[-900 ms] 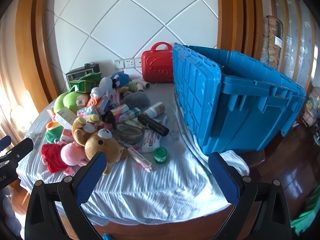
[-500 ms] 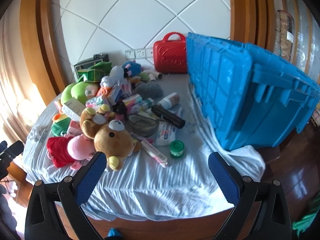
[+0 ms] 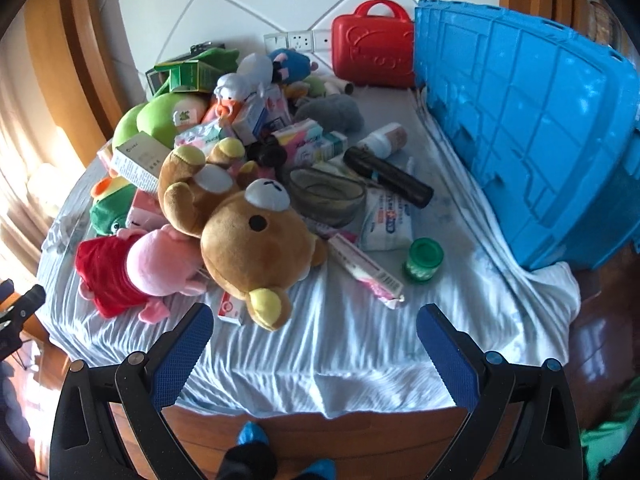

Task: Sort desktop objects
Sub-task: 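Move both grippers toward the pink pig plush in the red dress, then close both grippers on the pink pig plush's body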

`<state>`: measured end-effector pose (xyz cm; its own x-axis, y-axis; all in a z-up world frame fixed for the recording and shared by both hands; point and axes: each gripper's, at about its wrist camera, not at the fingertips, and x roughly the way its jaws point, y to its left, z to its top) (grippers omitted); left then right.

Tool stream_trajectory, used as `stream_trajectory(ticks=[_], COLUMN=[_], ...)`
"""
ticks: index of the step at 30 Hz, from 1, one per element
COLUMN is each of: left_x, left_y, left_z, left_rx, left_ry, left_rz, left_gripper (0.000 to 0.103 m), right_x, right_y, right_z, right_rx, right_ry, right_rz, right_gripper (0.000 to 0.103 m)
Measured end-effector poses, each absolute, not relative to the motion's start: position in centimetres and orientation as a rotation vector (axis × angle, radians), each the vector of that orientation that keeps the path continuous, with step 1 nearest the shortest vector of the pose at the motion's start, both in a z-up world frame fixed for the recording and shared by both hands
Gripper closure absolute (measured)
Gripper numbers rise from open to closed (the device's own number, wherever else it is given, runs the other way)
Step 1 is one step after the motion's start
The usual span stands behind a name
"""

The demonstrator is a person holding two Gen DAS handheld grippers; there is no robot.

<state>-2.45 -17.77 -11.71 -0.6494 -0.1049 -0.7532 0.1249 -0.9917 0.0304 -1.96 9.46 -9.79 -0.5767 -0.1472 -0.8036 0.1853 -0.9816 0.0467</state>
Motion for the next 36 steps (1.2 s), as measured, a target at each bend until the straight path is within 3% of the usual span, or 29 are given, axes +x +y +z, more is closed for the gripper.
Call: stream_trajectory(ticks=[6,9,19,25,28,36], left_x=[-6.0,-7.4,-11.1,-10.2,-9.9,-10.2], left_y=[-20.7,-21.1,-15.5,-16.8,-18.5,-19.9], left_z=[-13.9,-14.2,-12.7,-14.5,-15.4,-18.8], left_rx=[1.352,1.387,1.434,1.477,1.492,1.560], left_ry=[0.079,0.093,-0.089,-0.081,-0.001,0.113], left_rz=[-2.757,-2.792,-2.952,-2.826,-2.761,-2.715], left_gripper=[0.000,0.000,0.000,0.000,0.000,0.000], right_x=[-3.3,-4.1,-5.2,-6.0,-6.1,-6.6], right_y=[5.3,3.9,5.9,4.7,2.5,-3.0], right_z=[-10.6,-11.1,-11.4,-12.3,-12.7,-15.3], right_rx=[1.357,1.395,1.463,1.424,1.376,1.402], right_ry=[0.056,0.026,-0.023,-0.041,-0.039,0.027], right_rz=[-2.540,-2.533,-2.578,-2.416,-2.307,-2.147], right_gripper=[0.001,0.009,0.009,0.010,0.020,0.019])
